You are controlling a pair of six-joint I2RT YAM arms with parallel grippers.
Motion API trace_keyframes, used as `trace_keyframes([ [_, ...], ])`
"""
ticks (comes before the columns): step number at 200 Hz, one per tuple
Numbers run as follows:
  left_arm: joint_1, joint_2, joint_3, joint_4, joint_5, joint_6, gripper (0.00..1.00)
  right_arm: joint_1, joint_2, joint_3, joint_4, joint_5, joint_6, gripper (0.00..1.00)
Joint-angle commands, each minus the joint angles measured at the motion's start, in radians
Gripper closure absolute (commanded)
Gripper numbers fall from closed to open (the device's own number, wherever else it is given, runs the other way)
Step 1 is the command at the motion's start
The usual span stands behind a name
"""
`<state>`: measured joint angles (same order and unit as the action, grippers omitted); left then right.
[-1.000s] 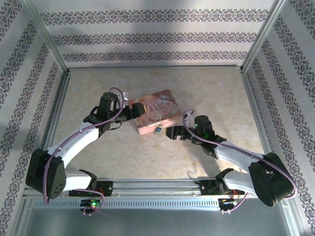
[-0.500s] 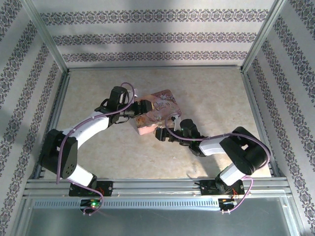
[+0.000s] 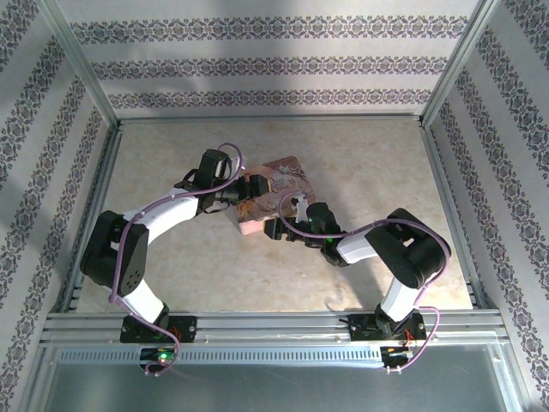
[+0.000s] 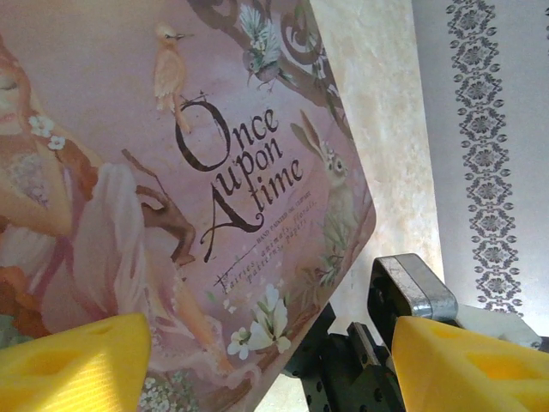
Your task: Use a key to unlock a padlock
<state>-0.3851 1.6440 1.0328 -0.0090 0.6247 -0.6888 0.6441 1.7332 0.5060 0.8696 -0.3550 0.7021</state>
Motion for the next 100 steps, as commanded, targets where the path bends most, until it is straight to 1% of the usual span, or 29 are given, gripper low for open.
trace_keyframes([
  [1,-0.010,0.016,0.016,-0.012,-0.007,0.023,0.26,0.009,0.023,0.025,0.059,-0.048,0.016,0.15],
  [47,-0.009,0.028,0.012,-0.008,-0.010,0.023,0.26,0.022,0.031,0.007,0.086,-0.070,0.035,0.24],
  [100,-0.010,0.037,0.015,-0.007,-0.015,0.021,0.26,0.039,0.023,-0.009,0.088,-0.061,0.047,0.32],
])
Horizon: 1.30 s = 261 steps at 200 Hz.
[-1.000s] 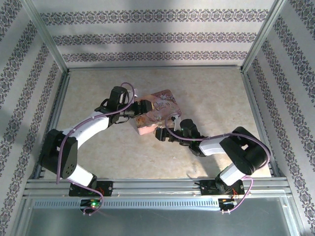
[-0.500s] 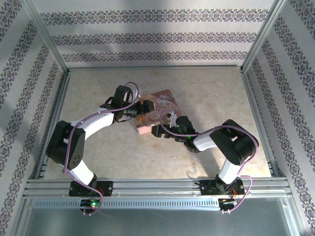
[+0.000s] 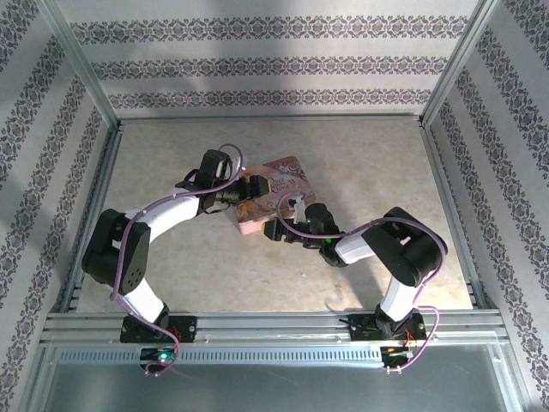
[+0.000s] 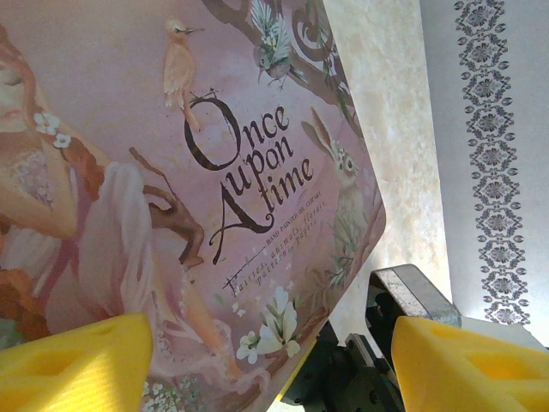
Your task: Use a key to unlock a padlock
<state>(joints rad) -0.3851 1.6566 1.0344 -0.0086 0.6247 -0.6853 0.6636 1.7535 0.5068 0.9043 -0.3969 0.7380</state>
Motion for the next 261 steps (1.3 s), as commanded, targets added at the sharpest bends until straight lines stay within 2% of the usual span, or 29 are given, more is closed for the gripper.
trace_keyframes([
  [1,-0.009,0.025,0.013,-0.008,-0.016,0.018,0.26,0.019,0.003,-0.011,0.053,-0.018,0.012,0.32],
  [75,-0.008,0.025,0.008,-0.008,-0.023,0.017,0.26,0.028,-0.008,-0.032,0.055,0.016,0.031,0.44],
  [148,-0.008,0.028,0.009,-0.019,-0.043,0.021,0.26,0.027,-0.020,-0.056,0.051,0.044,0.074,0.60],
  [185,-0.008,0.028,0.005,-0.024,-0.052,0.024,0.26,0.027,-0.012,-0.052,0.036,0.059,0.094,0.71],
  [261,-0.008,0.000,-0.034,-0.050,-0.099,0.043,0.26,0.027,-0.034,-0.039,-0.095,0.150,0.164,0.83],
])
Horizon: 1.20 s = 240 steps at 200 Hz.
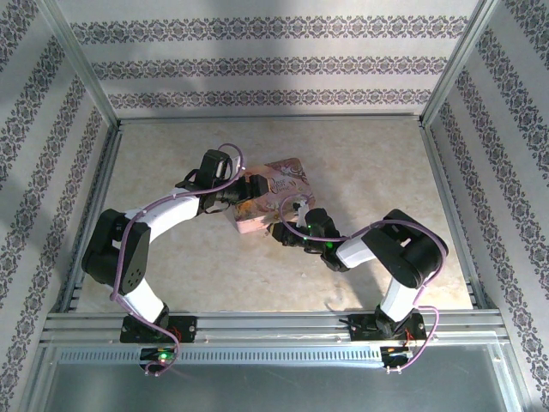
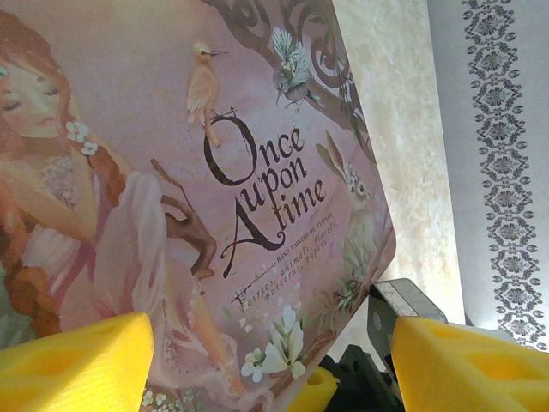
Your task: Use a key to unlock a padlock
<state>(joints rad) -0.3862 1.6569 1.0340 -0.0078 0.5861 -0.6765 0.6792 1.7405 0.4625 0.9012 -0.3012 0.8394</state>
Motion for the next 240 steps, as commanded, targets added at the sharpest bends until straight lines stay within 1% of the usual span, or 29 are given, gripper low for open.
trace_keyframes([
  [1,-0.007,0.000,-0.035,-0.051,-0.060,0.034,0.26,0.011,-0.022,0.007,-0.096,0.056,0.063,0.83],
  [15,-0.008,0.000,-0.047,-0.047,-0.058,0.027,0.26,0.012,-0.035,0.021,-0.152,0.081,0.080,0.84],
  [52,-0.022,-0.016,-0.097,-0.027,-0.057,-0.001,0.26,0.014,-0.094,0.065,-0.420,0.185,0.122,0.87],
  [82,-0.046,-0.024,-0.130,-0.005,-0.063,-0.027,0.26,0.028,-0.130,0.138,-0.662,0.290,0.136,0.87],
  [136,-0.083,-0.027,-0.144,0.000,-0.067,-0.056,0.26,0.071,-0.120,0.252,-0.928,0.461,0.194,0.87],
  [184,-0.104,-0.036,-0.157,0.015,-0.069,-0.075,0.26,0.110,-0.092,0.317,-0.995,0.541,0.254,0.87],
  [228,-0.106,-0.027,-0.155,0.033,-0.060,-0.085,0.26,0.142,-0.045,0.368,-1.002,0.584,0.318,0.86],
  [240,-0.107,-0.027,-0.155,0.036,-0.061,-0.086,0.26,0.149,-0.032,0.384,-0.990,0.582,0.320,0.81],
])
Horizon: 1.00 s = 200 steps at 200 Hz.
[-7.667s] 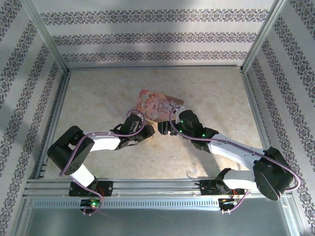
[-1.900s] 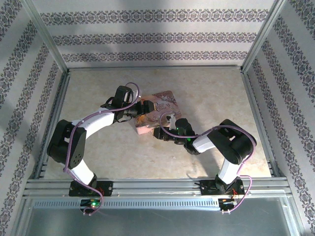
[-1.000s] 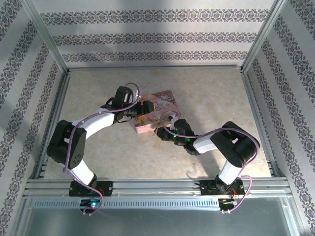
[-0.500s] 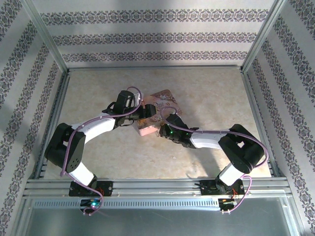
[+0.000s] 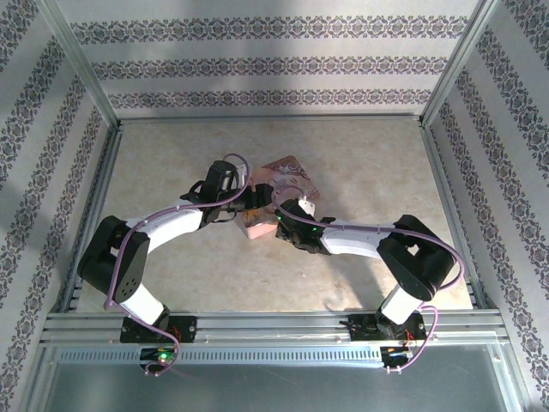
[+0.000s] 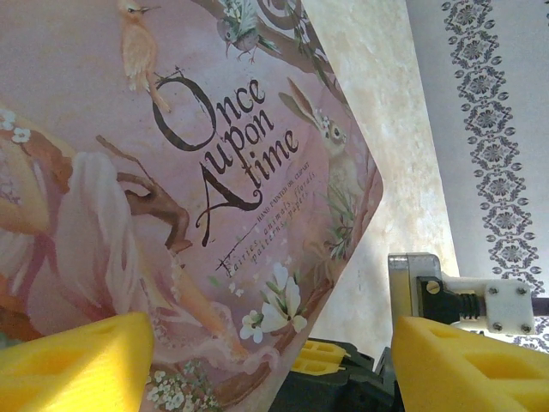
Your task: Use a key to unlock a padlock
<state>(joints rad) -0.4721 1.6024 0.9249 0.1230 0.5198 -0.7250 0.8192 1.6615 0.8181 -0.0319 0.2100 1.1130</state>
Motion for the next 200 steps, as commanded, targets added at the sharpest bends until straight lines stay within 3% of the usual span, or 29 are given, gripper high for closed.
trace_keyframes([
  [1,-0.021,0.027,-0.047,-0.094,0.005,-0.038,0.26,0.010,0.048,0.030,-0.056,0.071,0.047,0.81],
  [78,-0.021,0.037,-0.043,-0.096,0.006,-0.031,0.26,0.043,-0.019,-0.010,0.045,0.012,-0.011,0.57],
  [100,-0.020,0.039,-0.038,-0.102,0.007,-0.027,0.26,0.044,-0.058,-0.056,0.125,-0.046,-0.044,0.52],
  [155,-0.019,0.037,-0.028,-0.123,0.003,-0.015,0.26,0.054,-0.216,-0.151,0.135,-0.107,-0.125,0.32],
  [184,-0.019,0.029,-0.031,-0.128,-0.002,-0.009,0.26,0.031,-0.348,-0.223,0.126,-0.100,-0.248,0.27],
  [200,-0.019,0.027,-0.031,-0.131,-0.002,-0.008,0.26,-0.028,-0.410,-0.253,0.137,-0.205,-0.346,0.26],
])
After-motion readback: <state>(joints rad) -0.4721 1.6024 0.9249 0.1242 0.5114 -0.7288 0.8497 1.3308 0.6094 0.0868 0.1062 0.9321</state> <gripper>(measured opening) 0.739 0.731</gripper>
